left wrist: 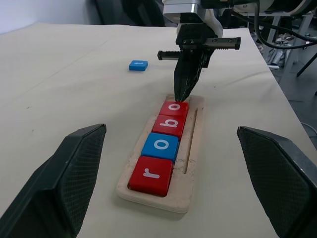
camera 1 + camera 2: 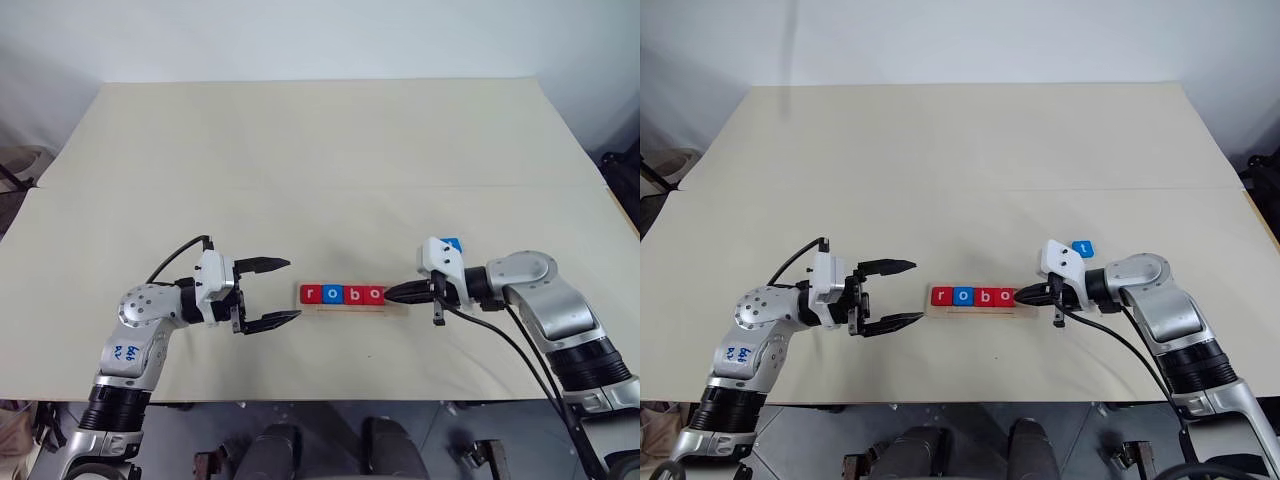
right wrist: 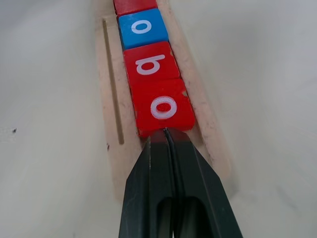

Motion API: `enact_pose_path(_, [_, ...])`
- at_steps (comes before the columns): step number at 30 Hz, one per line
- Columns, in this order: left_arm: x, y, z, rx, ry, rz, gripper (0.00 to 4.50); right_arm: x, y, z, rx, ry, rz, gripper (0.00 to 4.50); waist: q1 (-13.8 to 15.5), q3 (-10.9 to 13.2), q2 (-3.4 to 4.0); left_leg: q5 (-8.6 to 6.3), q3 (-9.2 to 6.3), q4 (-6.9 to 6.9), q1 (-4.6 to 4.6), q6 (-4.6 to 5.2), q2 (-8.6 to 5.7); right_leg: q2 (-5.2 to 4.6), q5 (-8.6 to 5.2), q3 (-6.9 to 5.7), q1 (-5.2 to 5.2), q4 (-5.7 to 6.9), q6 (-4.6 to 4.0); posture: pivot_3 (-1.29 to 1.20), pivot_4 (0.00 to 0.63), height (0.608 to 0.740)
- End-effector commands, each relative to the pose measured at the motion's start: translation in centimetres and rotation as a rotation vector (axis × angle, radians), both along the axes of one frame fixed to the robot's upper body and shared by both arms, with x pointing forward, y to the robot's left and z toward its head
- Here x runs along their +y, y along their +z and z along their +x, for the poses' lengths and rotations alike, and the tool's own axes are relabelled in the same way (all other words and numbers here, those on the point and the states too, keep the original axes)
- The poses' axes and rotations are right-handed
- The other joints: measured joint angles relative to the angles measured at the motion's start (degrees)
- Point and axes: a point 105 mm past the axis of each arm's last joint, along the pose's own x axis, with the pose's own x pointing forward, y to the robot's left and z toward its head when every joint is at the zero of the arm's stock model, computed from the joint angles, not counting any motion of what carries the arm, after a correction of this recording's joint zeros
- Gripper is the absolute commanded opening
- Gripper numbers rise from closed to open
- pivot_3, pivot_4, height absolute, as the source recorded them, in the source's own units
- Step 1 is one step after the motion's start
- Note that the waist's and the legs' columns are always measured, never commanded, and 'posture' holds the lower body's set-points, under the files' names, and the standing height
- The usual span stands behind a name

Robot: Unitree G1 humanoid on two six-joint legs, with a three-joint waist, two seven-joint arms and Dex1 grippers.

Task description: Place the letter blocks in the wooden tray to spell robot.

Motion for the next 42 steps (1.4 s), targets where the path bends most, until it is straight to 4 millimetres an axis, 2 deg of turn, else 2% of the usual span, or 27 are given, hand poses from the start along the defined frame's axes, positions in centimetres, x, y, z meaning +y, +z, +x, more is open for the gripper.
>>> enact_pose_path(1, [0.2, 0.8, -0.3, -0.041, 0.002, 0.001, 4.5, 0.7, 0.7, 0.4, -0.027, 0.011, 0.011, 0.02, 0.0, 0.0, 0.0, 0.0, 0.0, 0.0, 0.0, 0.0, 0.0, 0.0, 0.0, 0.0, 0.0, 0.0, 0.0, 0.0, 0.15, 0.74])
enact_pose_path(5, [0.1, 0.9, -0.4, -0.041, 0.004, 0.0, 4.5, 1.1, 0.9, 0.6, -0.036, 0.016, 0.019, 0.02, 0.0, 0.0, 0.0, 0.0, 0.0, 0.0, 0.0, 0.0, 0.0, 0.01, 0.0, 0.0, -0.01, 0.0, 0.0, 0.0, 0.15, 0.74])
enact_pose_path(9, [0.1, 0.9, -0.4, -0.04, 0.006, -0.001, 4.5, 0.6, 1.7, -0.1, -0.036, 0.037, 0.036, 0.02, 0.0, 0.0, 0.0, 0.0, 0.0, 0.0, 0.0, 0.0, 0.0, 0.0, 0.0, 0.0, 0.0, 0.01, 0.0, 0.0, 0.15, 0.74])
enact_pose_path(12, [0.1, 0.9, -0.5, -0.039, 0.006, -0.001, 4.5, -0.7, 2.7, -0.6, -0.052, 0.027, 0.048, 0.02, 0.1, 0.0, 0.0, 0.0, 0.0, 0.0, 0.0, 0.0, 0.0, 0.0, 0.0, 0.0, 0.0, 0.0, 0.0, 0.0, 0.15, 0.74])
enact_pose_path(17, [0.0, 0.8, -0.4, -0.035, 0.001, -0.003, 4.5, -4.8, 4.0, -1.2, -0.108, -0.118, 0.108, 0.02, 0.7, 0.0, -0.01, -0.01, -0.04, -0.01, -0.01, 0.01, -0.02, -0.02, 0.0, -0.02, 0.05, -0.05, 0.0, 0.0, 0.15, 0.74])
enact_pose_path(20, [-0.2, 0.7, -0.3, -0.031, -0.012, -0.005, 4.5, -7.3, 4.7, -1.8, -0.126, -0.262, 0.195, 0.57, 0.9, 0.0, 0.0, -0.01, -0.03, -0.01, 0.0, 0.01, -0.01, 0.0, 0.0, -0.02, 0.05, -0.05, 0.0, 0.0, 0.15, 0.74])
enact_pose_path(25, [-0.6, 0.6, 0.2, -0.024, -0.036, -0.006, 4.5, -11.9, 3.3, -4.8, -0.209, -0.499, 0.242, 2.23, 1.6, 0.0, -0.01, -0.01, -0.01, -0.02, 0.0, 0.01, 0.0, 0.02, 0.0, -0.02, 0.06, -0.04, 0.0, 0.0, 0.15, 0.74])
enact_pose_path(31, [-0.8, 0.7, 0.8, -0.017, -0.066, -0.002, 4.5, -15.3, 1.5, -7.6, -0.262, -0.701, 0.259, 4.27, 1.3, 0.0, -0.01, 0.0, 0.09, 0.0, 0.03, 0.02, -0.01, 0.05, 0.0, 0.06, 0.09, -0.02, 0.01, 0.0, 0.15, 0.74])
enact_pose_path(32, [-0.9, 0.7, 0.9, -0.017, -0.07, -0.001, 4.5, -15.6, 1.1, -7.9, -0.26, -0.726, 0.263, 4.47, 1.2, 0.0, -0.01, 0.0, 0.1, -0.01, 0.06, 0.02, 0.01, 0.08, 0.0, 0.06, 0.09, 0.01, 0.0, 0.0, 0.15, 0.74])
enact_pose_path(37, [-1.2, 0.8, 1.3, -0.019, -0.096, 0.003, 4.5, -15.4, 0.3, -8.3, -0.266, -0.753, 0.28, 4.47, 0.9, 0.0, 0.0, 0.0, 0.17, -0.04, 0.13, 0.02, 0.02, 0.09, 0.0, 0.14, 0.09, 0.04, 0.0, 0.0, 0.15, 0.74])
enact_pose_path(42, [-1.3, 0.8, 1.4, -0.025, -0.098, 0.0, 4.5, -14.0, 1.1, -6.0, -0.235, -0.769, 0.341, 4.47, 0.6, 0.0, 0.0, 0.0, 0.16, -0.04, 0.15, 0.01, 0.04, 0.09, 0.0, 0.15, 0.09, 0.07, 0.0, 0.0, 0.15, 0.74])
